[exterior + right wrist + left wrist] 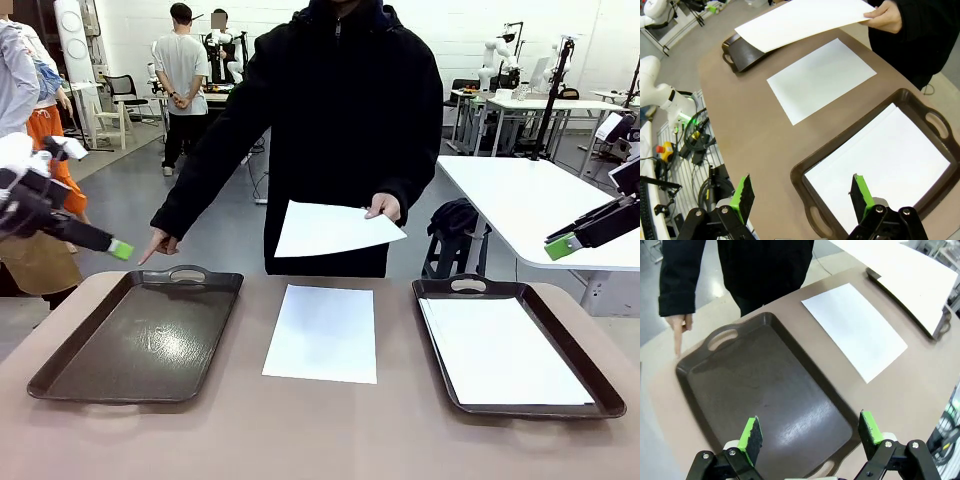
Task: Sort the A4 documents.
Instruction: Receive the A4 Paper.
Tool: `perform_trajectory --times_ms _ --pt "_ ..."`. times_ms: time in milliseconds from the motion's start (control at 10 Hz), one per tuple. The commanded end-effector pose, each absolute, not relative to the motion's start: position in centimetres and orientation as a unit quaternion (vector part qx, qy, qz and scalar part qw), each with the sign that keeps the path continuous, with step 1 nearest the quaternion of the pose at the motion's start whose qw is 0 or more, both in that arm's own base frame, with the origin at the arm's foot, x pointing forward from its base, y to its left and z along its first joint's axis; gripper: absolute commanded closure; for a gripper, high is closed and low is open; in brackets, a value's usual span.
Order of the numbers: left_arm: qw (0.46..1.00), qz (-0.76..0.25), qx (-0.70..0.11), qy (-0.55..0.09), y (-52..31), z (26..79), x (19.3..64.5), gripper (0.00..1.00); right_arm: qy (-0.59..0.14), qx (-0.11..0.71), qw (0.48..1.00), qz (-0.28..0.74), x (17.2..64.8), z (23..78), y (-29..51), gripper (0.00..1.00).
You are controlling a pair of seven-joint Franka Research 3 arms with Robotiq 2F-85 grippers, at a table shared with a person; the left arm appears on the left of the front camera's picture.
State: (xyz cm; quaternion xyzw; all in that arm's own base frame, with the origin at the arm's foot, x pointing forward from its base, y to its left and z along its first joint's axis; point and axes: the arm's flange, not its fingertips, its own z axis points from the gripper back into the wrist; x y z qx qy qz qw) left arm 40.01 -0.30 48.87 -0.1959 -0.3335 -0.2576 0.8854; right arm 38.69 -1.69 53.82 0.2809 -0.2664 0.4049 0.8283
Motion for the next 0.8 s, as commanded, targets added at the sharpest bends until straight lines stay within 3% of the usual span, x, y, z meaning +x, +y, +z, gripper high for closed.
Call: perform_trajectory --times_ms 0,200,300,700 --pt "0.891 -0.192 -0.255 -0.322 -2.7 49.0 44.5 0.00 -0.266 0.283 0.827 0.406 38.7 53.7 -1.6 0.00" --pt "0.876 -0.152 -0.359 -0.282 -5.4 48.7 48.1 0.00 -0.266 0.283 0.827 0.406 38.7 53.7 -1.6 0.00" --pt "0.844 -0.174 -0.433 -0.263 -6.9 48.8 49.8 0.00 -0.266 0.283 0.827 0.406 38.7 53.7 -1.6 0.00" --pt "0.836 -0.113 -0.488 -0.223 -12.4 47.5 54.7 0.00 -0.266 0.283 0.827 0.406 38.7 53.7 -1.6 0.00"
